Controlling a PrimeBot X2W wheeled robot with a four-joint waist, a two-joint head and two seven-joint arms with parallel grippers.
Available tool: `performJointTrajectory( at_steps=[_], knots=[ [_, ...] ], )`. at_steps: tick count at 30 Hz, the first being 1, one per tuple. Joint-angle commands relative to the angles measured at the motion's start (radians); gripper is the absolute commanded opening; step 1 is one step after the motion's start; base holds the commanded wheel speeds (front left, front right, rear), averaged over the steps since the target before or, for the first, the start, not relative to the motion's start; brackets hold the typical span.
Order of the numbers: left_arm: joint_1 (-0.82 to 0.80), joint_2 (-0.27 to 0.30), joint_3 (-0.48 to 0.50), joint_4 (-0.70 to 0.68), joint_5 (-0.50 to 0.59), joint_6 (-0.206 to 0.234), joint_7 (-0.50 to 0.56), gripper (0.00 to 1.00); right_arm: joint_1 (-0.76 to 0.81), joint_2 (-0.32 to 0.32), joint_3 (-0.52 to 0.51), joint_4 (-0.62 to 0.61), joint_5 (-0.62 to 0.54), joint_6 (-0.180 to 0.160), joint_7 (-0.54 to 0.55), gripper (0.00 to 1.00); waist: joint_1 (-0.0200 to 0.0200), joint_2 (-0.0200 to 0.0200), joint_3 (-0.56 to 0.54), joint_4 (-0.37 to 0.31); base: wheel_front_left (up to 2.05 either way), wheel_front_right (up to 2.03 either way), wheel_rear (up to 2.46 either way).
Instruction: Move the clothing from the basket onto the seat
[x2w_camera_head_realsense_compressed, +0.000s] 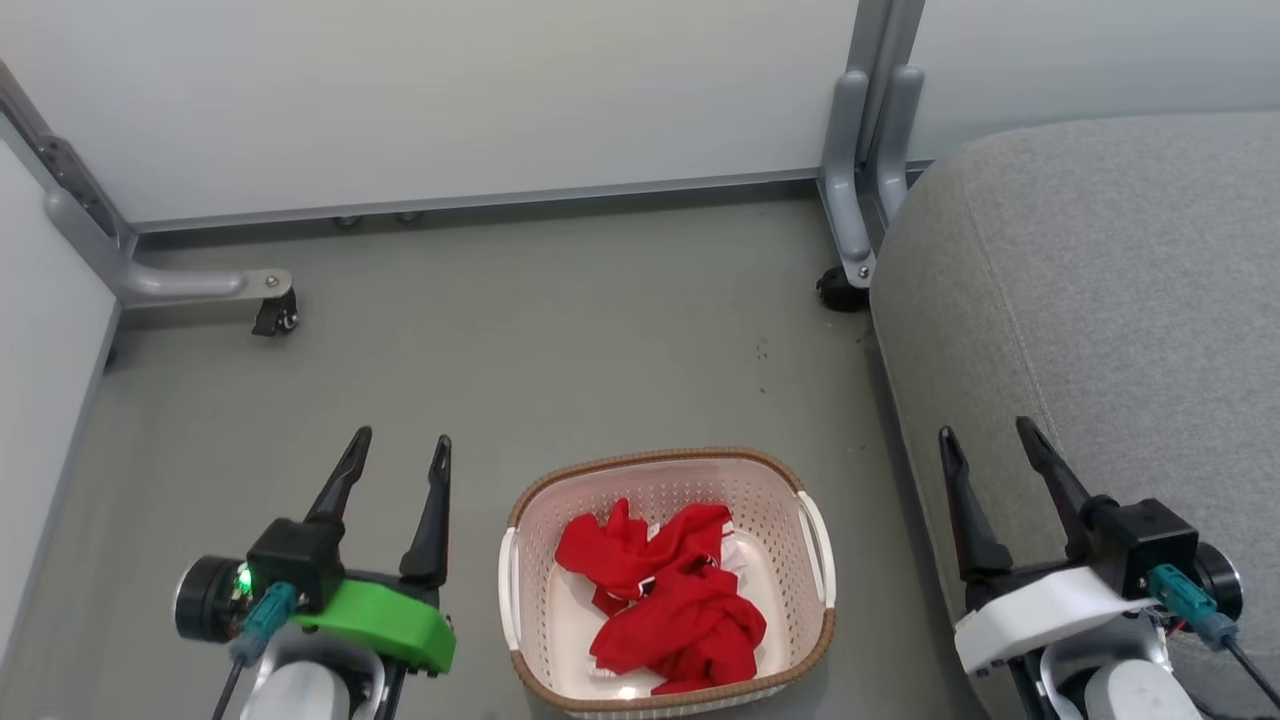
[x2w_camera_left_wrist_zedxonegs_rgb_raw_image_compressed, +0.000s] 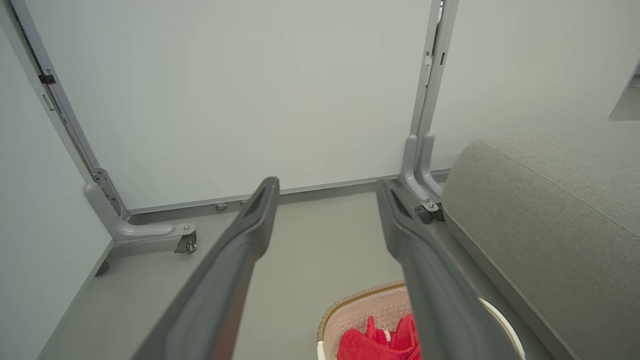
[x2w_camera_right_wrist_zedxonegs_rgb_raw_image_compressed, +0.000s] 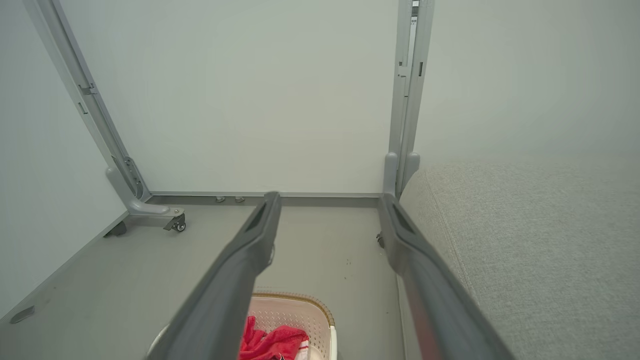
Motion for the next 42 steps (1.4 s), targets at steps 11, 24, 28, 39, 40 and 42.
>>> performJointTrajectory(
  at_steps=[11,24,28,39,40,42],
  knots=[
    [-0.249,-0.005,-0.227,0.105,0.019,-0.003,-0.002,1.00,-0.152,-0.007,0.018,-0.059,0.006,0.000,-0.035,1.00,0.0000,0.0000,0.284,-0.044,0.00,0.00,0.00],
    [-0.576,0.005,-0.447,0.426,0.078,-0.003,0.001,1.00,-0.363,-0.001,0.072,-0.070,0.029,0.000,-0.089,1.00,0.0000,0.0000,0.621,-0.155,0.00,0.00,0.00],
    [-0.656,0.012,-0.523,0.539,0.081,-0.003,0.020,1.00,-0.407,0.003,0.086,-0.067,0.040,0.000,-0.103,1.00,0.0000,0.0000,0.699,-0.189,0.00,0.00,0.00],
    [-0.801,0.039,-0.659,0.779,0.049,-0.001,0.071,1.00,-0.470,0.008,0.130,-0.038,0.078,0.000,-0.119,1.00,0.0000,0.0000,0.828,-0.265,0.00,0.00,0.00],
    [-0.812,0.045,-0.666,0.798,0.048,-0.001,0.075,1.00,-0.476,0.008,0.133,-0.041,0.085,0.000,-0.119,1.00,0.0000,0.0000,0.838,-0.271,0.00,0.00,0.00],
    [-0.839,0.057,-0.679,0.828,0.052,-0.001,0.084,1.00,-0.483,0.008,0.138,-0.048,0.099,0.000,-0.118,1.00,0.0000,0.0000,0.854,-0.279,0.00,0.00,0.00]
  ],
)
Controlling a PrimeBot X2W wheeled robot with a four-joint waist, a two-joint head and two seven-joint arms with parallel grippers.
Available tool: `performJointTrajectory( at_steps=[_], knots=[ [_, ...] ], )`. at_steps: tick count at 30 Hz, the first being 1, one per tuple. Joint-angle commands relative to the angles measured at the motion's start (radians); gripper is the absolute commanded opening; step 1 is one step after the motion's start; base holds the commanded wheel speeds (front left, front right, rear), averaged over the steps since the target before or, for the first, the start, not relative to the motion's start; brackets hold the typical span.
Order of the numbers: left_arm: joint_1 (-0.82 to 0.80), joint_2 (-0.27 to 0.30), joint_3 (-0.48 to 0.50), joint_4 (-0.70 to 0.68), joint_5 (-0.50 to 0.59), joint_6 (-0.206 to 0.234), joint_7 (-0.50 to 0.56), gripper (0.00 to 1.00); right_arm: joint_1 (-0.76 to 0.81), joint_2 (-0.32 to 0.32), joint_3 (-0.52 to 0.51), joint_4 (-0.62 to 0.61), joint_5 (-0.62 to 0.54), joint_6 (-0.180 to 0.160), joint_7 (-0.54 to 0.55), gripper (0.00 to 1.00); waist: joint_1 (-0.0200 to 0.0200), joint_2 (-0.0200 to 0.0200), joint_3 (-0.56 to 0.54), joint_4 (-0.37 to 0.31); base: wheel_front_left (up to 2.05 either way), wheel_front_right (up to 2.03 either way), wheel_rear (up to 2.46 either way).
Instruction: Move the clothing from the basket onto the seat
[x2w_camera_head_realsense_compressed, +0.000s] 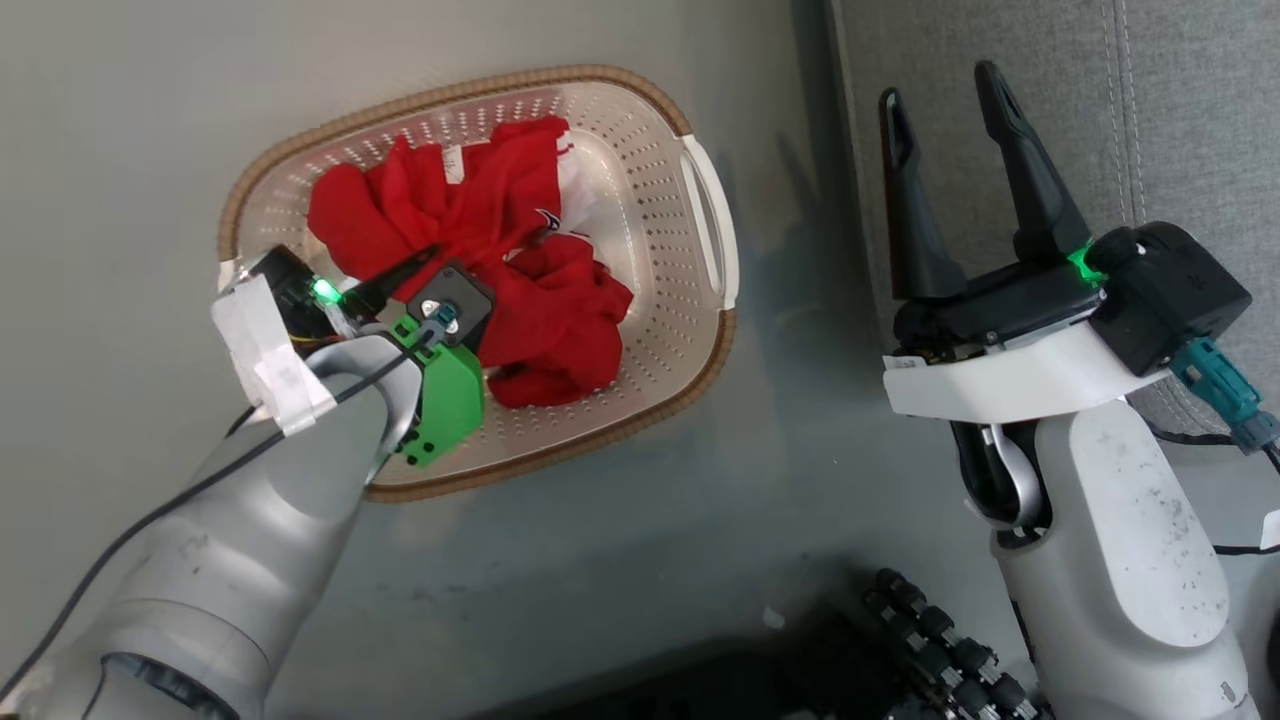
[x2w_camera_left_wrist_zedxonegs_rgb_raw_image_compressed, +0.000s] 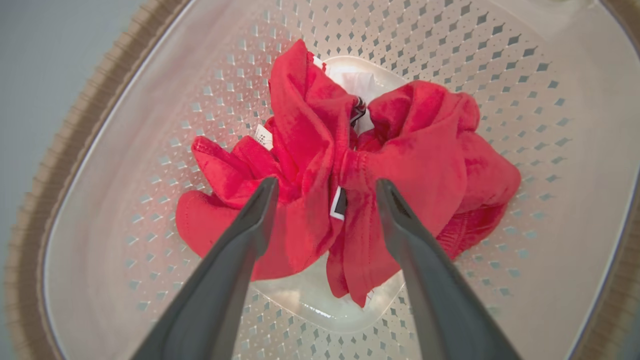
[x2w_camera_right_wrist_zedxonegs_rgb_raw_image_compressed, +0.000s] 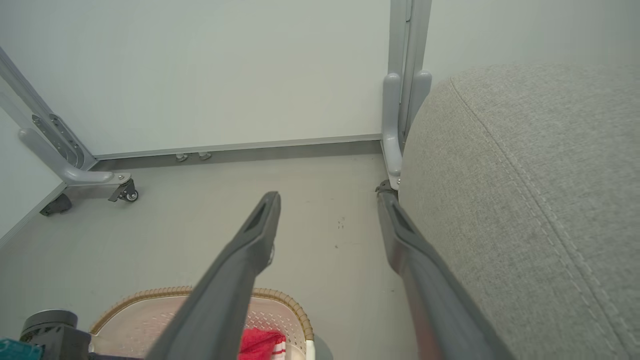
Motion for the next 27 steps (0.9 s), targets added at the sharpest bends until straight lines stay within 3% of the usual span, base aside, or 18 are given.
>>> performJointTrajectory(
  at_steps=[1,12,19,20,21,27],
  knots=[
    [-0.036,0.024,-0.004,0.021,0.000,0.002,0.009,1.00,-0.017,0.001,0.005,-0.007,0.012,0.000,-0.004,1.00,-0.0001,0.0000,0.076,-0.067,0.00,0.00,0.00],
    [-0.136,0.056,-0.059,0.127,0.039,0.005,0.087,1.00,-0.047,0.001,0.037,-0.003,0.067,0.000,-0.005,1.00,-0.0001,0.0000,0.130,-0.105,0.00,0.00,0.00],
    [-0.160,0.079,-0.091,0.154,0.056,0.008,0.197,1.00,-0.048,0.001,0.048,-0.003,0.091,0.000,-0.004,1.00,-0.0001,0.0000,0.152,-0.128,0.00,0.00,0.00],
    [-0.161,0.082,-0.096,0.156,0.059,0.008,0.212,0.44,-0.048,0.001,0.049,-0.003,0.092,0.000,-0.004,1.00,-0.0001,0.0000,0.154,-0.130,0.00,0.00,0.00],
    [-0.163,0.085,-0.097,0.157,0.060,0.008,0.224,0.00,-0.049,0.001,0.049,-0.002,0.092,0.000,-0.004,1.00,-0.0001,0.0000,0.155,-0.132,0.00,0.00,0.00],
    [-0.177,0.073,-0.096,0.160,0.039,0.025,0.248,0.00,-0.051,0.001,0.038,0.003,0.087,0.000,-0.004,1.00,-0.0001,0.0000,0.155,-0.129,0.00,0.00,0.00]
  ],
)
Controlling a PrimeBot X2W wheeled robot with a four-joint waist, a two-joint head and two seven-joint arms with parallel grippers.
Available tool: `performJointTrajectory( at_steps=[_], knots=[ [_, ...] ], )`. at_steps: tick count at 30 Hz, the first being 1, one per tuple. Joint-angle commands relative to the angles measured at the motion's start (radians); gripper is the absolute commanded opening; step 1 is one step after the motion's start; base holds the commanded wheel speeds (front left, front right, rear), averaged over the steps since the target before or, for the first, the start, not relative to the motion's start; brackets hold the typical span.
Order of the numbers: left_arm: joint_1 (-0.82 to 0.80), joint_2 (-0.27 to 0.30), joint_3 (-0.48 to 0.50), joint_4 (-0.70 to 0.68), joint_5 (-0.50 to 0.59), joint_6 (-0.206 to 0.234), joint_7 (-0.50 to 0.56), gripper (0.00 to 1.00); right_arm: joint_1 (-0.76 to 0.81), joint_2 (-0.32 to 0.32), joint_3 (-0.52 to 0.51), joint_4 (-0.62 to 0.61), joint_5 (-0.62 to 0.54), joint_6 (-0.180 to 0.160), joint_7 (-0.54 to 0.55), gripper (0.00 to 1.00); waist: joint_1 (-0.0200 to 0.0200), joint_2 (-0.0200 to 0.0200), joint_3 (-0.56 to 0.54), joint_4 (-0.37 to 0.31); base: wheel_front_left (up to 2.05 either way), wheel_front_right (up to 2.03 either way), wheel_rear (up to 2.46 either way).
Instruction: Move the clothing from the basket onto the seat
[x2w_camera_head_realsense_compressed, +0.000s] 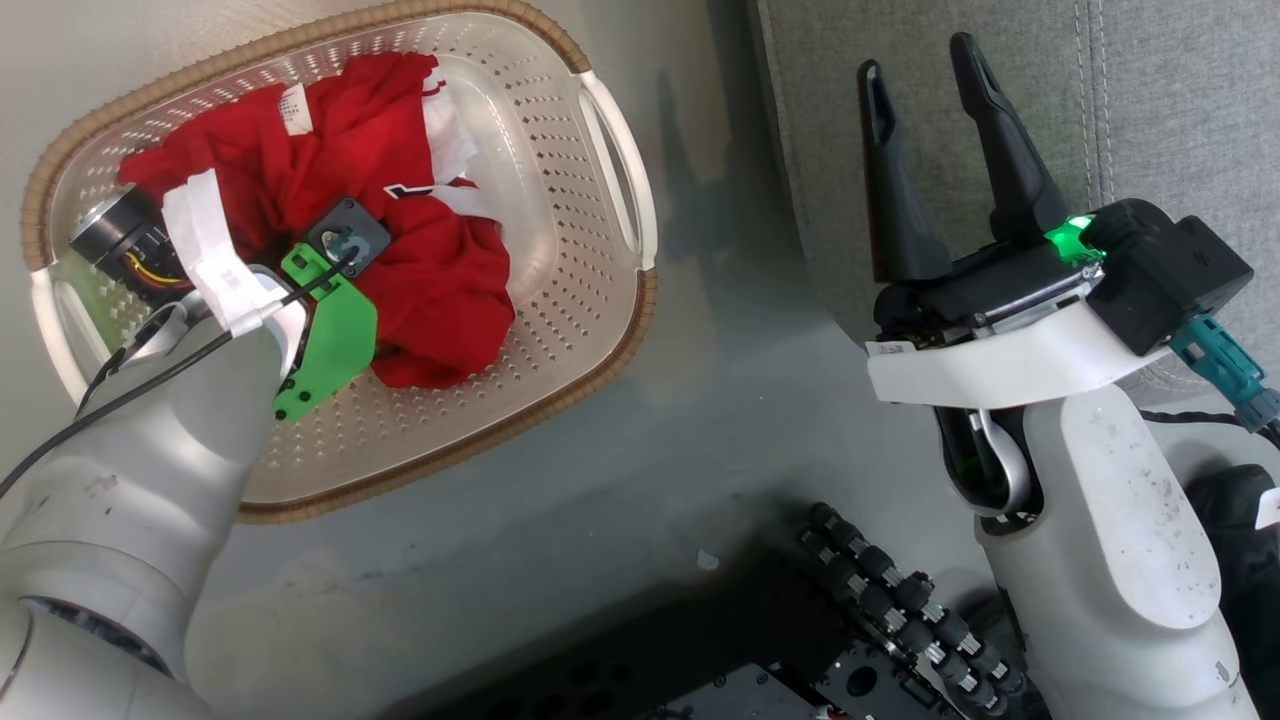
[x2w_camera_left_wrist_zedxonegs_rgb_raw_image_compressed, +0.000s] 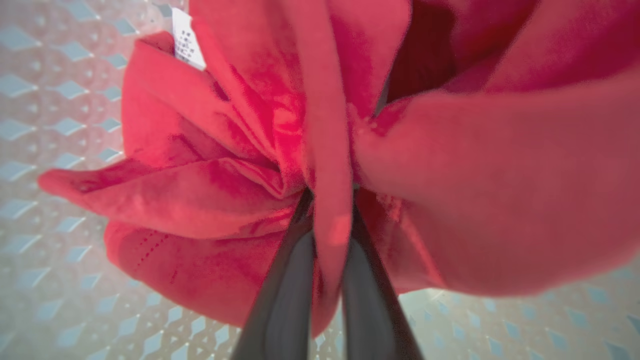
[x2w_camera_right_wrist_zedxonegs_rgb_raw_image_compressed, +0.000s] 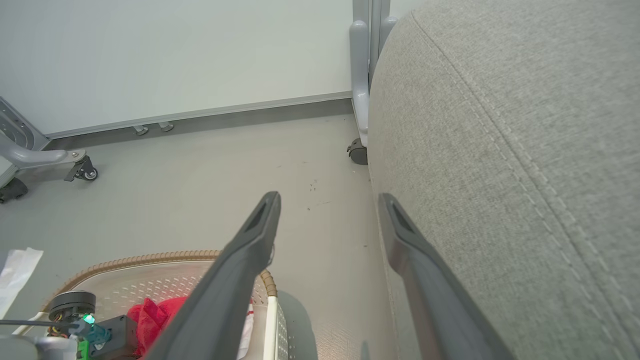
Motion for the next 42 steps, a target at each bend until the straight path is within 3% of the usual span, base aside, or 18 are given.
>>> performJointTrajectory(
  at_steps=[1,13,20,26,30,42],
  knots=[
    [-0.020,-0.008,0.003,0.003,-0.009,0.009,-0.004,0.00,-0.007,0.000,-0.005,0.004,-0.005,0.000,-0.003,1.00,0.0000,0.0000,-0.006,0.006,0.00,0.00,0.00],
    [0.045,-0.090,0.082,-0.027,-0.131,0.017,-0.147,0.00,0.040,-0.001,-0.048,0.019,-0.043,0.000,-0.003,1.00,0.0000,0.0000,-0.110,0.086,0.00,0.00,0.00],
    [0.109,-0.131,0.162,-0.070,-0.241,0.001,-0.279,0.00,0.084,-0.001,-0.066,0.034,-0.079,0.000,-0.003,1.00,0.0000,0.0000,-0.220,0.141,0.00,0.00,0.00],
    [0.174,-0.149,0.206,-0.142,-0.307,-0.007,-0.322,0.00,0.127,-0.001,-0.082,0.049,-0.113,0.000,-0.003,1.00,0.0000,0.0000,-0.322,0.180,0.00,0.00,0.00],
    [0.220,-0.149,0.239,-0.234,-0.336,-0.009,-0.328,0.00,0.161,-0.002,-0.093,0.052,-0.131,0.000,0.006,1.00,0.0000,0.0000,-0.386,0.206,0.00,0.00,0.00],
    [0.413,-0.077,0.395,-0.687,-0.364,0.002,-0.327,0.00,0.264,-0.021,-0.121,0.014,-0.137,0.000,0.067,1.00,0.0000,0.0000,-0.549,0.273,0.00,0.00,0.00]
  ],
)
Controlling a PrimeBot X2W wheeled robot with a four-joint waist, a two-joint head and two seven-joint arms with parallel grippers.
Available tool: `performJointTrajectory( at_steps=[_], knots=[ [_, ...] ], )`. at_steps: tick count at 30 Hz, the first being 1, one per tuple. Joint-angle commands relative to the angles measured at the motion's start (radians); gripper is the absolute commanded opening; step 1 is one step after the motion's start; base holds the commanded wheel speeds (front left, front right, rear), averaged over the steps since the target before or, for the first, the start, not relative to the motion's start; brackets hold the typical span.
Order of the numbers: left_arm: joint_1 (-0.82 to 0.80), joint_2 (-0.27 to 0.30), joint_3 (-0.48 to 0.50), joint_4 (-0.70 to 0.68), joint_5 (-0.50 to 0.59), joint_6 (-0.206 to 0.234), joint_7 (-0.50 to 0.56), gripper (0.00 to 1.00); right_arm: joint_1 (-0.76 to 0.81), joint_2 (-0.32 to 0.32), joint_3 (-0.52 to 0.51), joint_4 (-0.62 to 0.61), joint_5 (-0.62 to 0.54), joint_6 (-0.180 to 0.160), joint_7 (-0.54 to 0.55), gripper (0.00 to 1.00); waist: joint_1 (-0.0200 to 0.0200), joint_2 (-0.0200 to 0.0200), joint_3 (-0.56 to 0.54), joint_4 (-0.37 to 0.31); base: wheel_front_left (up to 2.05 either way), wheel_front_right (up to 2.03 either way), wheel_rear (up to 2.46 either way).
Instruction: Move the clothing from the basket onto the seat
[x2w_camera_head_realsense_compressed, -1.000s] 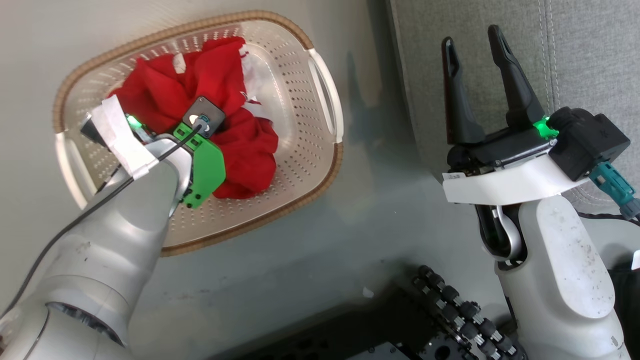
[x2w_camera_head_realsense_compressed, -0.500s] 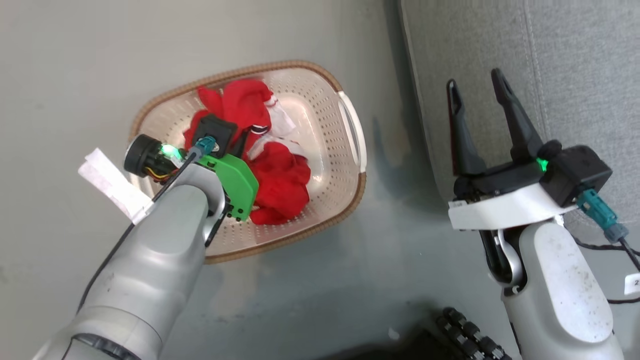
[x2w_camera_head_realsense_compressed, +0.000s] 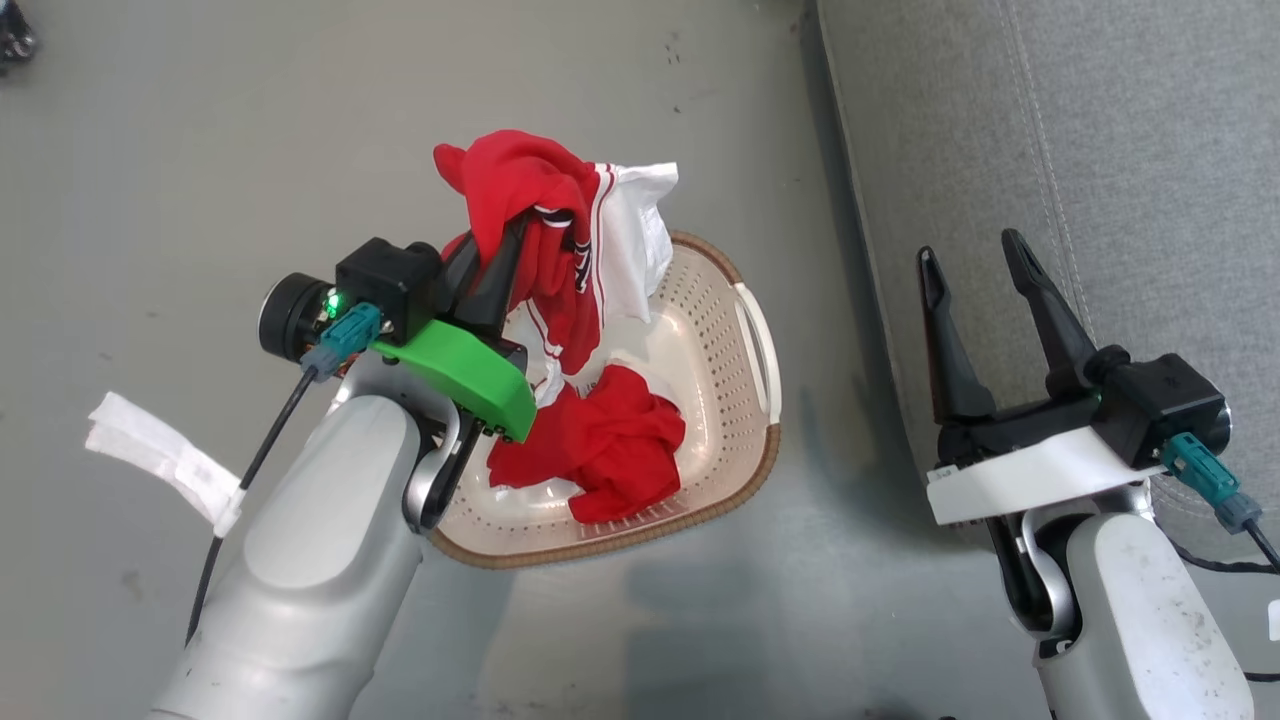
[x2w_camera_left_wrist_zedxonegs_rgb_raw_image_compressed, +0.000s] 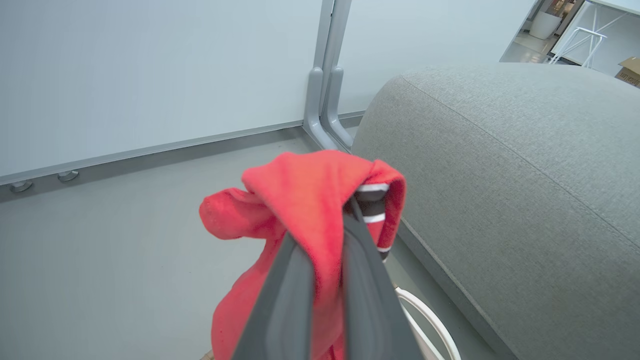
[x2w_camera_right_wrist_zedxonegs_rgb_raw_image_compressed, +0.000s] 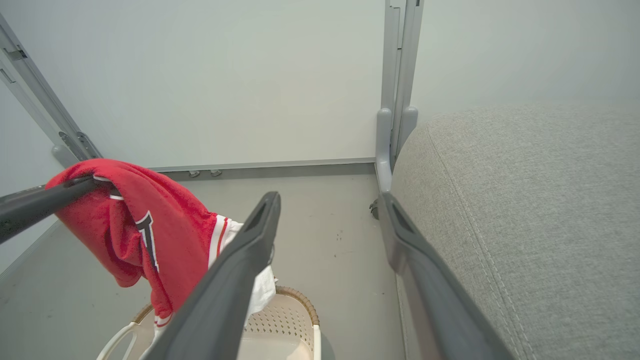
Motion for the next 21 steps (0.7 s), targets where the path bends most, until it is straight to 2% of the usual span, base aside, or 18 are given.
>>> performJointTrajectory(
  at_steps=[1,12,21],
  knots=[
    [0.034,0.011,0.018,-0.048,-0.008,0.004,-0.003,0.00,0.024,-0.003,-0.004,-0.008,-0.002,0.000,0.009,1.00,0.0000,-0.0001,-0.083,0.054,0.00,0.00,0.00],
    [0.159,0.005,0.141,-0.377,0.003,0.019,-0.003,0.00,0.108,-0.012,-0.031,-0.053,-0.003,0.000,0.068,1.00,0.0000,-0.0001,-0.211,0.098,0.00,0.00,0.00],
    [0.275,-0.005,0.165,-0.523,0.033,0.030,-0.003,0.00,0.178,-0.017,-0.025,-0.089,-0.008,0.000,0.110,1.00,0.0000,-0.0001,-0.312,0.107,0.00,0.00,0.00]
  ],
)
